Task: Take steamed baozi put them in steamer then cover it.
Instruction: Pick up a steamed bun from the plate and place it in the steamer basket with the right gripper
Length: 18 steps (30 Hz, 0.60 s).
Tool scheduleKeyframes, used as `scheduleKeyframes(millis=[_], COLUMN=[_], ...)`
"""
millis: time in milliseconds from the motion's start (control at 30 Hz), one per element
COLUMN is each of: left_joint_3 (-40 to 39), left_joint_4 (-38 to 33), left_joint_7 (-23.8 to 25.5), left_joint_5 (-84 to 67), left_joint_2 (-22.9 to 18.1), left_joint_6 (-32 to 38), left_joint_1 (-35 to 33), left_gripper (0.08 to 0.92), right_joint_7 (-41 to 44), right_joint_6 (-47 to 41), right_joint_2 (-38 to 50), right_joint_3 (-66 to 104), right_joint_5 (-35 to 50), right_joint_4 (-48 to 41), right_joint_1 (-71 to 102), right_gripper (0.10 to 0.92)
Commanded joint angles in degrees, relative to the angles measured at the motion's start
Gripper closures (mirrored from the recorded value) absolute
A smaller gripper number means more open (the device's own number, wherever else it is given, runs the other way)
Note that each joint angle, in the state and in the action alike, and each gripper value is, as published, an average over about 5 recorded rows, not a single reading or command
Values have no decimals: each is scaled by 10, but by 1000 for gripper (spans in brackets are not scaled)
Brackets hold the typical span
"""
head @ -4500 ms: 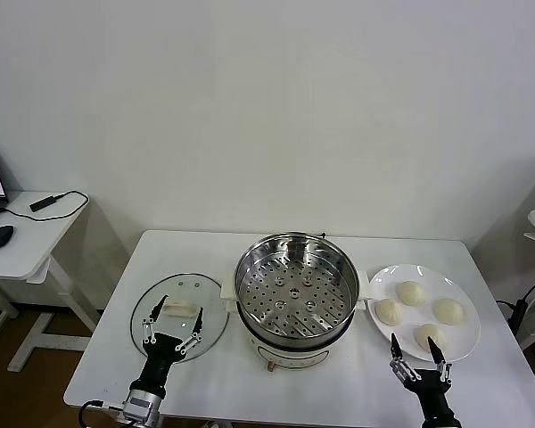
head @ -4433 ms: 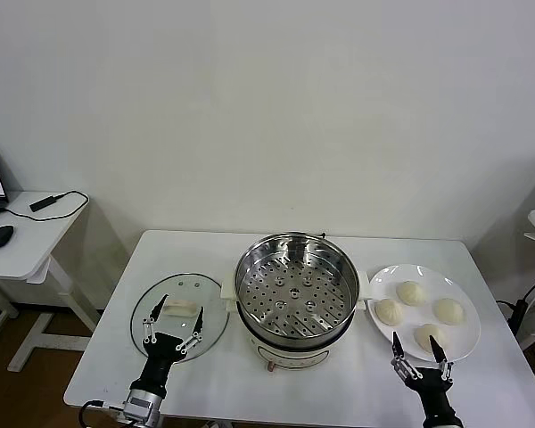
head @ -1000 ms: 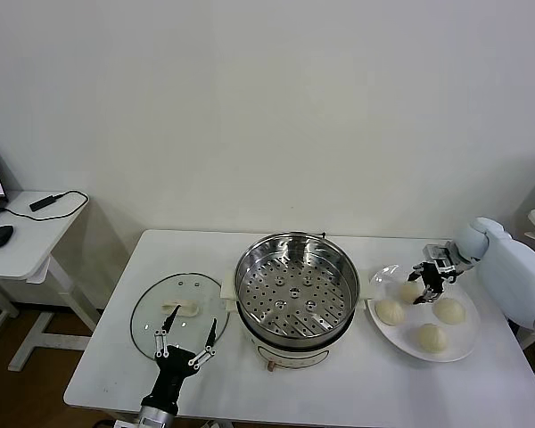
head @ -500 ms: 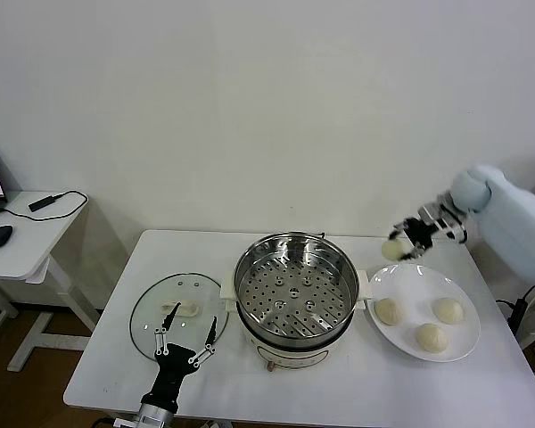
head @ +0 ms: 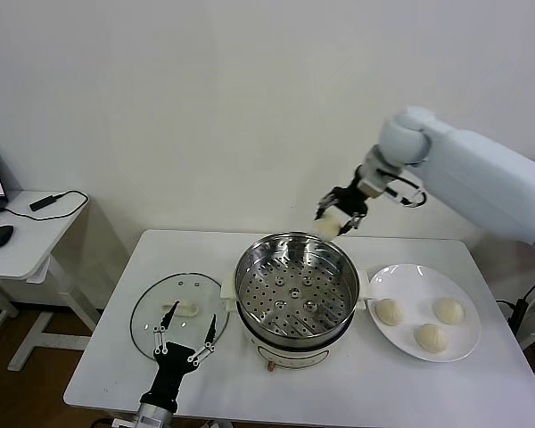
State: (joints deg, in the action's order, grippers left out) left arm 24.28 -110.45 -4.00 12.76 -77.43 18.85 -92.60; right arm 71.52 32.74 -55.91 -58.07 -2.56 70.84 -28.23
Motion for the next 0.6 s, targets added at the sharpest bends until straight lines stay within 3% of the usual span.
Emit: scheduleKeyframes(millis=[33,267,600], left_joint_3=[1,3,6], left_joint_4=[-1,-1,0], left_joint_7=[0,-2,-4], left_joint_5=[0,-4,-5], left_joint_2=[0,-3,-3], left_joint_6=[0,3,6], left_joint_1=[0,-1,-1], left_gripper=[177,177,177], right_joint_7=[7,21,12], right_joint_6=[20,57,62], right_joint_2=[-62,-105,-136], right_joint_3=[-41,-37,-17], right_joint_5=[-33,-115,-161], right_joint_4=[36,-22,-63], right_joint_1=[-10,30,70], right_gripper=[380,365,364])
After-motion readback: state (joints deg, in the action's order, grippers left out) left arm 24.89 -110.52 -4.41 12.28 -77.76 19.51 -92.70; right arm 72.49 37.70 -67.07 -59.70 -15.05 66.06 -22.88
